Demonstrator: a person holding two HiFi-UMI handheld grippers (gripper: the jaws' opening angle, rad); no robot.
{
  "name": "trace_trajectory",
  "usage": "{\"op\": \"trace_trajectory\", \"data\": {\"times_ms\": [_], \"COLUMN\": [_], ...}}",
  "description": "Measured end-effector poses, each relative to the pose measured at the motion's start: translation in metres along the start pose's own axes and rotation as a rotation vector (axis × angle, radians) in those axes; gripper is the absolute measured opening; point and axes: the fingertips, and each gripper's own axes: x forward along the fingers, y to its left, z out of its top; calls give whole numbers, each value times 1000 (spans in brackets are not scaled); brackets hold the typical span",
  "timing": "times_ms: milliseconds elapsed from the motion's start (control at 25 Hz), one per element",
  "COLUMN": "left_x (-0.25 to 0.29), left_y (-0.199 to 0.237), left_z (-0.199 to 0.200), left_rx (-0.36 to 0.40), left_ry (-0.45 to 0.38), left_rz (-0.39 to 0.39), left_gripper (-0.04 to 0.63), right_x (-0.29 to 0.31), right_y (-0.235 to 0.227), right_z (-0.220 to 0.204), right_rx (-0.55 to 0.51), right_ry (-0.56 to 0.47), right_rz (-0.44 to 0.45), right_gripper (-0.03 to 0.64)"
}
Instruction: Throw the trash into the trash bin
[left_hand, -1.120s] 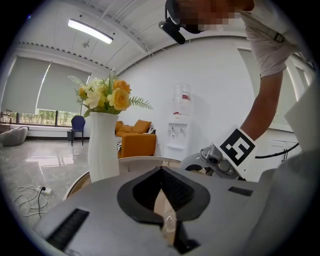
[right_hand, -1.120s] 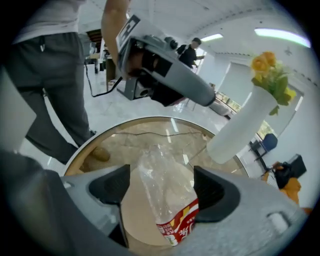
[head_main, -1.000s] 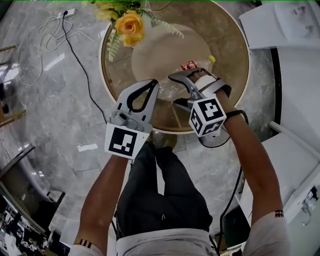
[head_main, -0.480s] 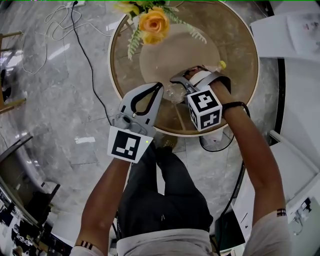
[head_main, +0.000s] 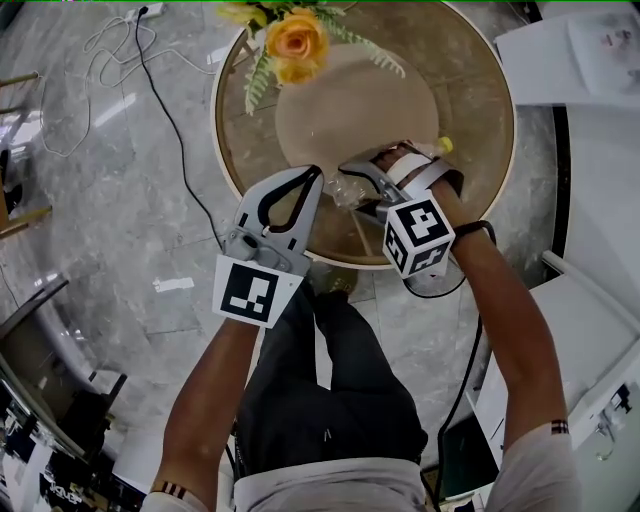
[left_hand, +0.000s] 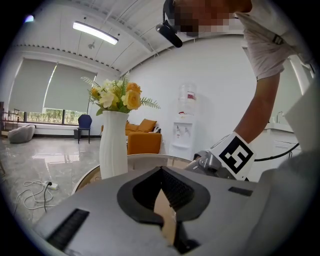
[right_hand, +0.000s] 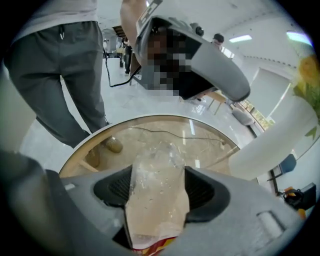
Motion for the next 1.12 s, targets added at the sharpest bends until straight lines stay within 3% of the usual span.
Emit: {"op": "trace_trajectory", "data": {"times_ms": [200, 760, 1120], "left_x": [0, 7, 9], "left_y": [-5, -41, -80], "left_z": [1, 23, 39], "left_rx": [-8, 58, 133], "left_ry": [-1, -34, -54], "left_rz": [-13, -115, -221], "left_gripper": [0, 0, 0], "right_x": [-18, -93, -148], "right_y": [-6, -30, -22], "right_z": [5, 8, 3], "right_rx": [81, 301, 418], "right_ry": [-17, -54, -20], "right_rz": [-123, -598, -812], "right_gripper": [299, 298, 297]}}
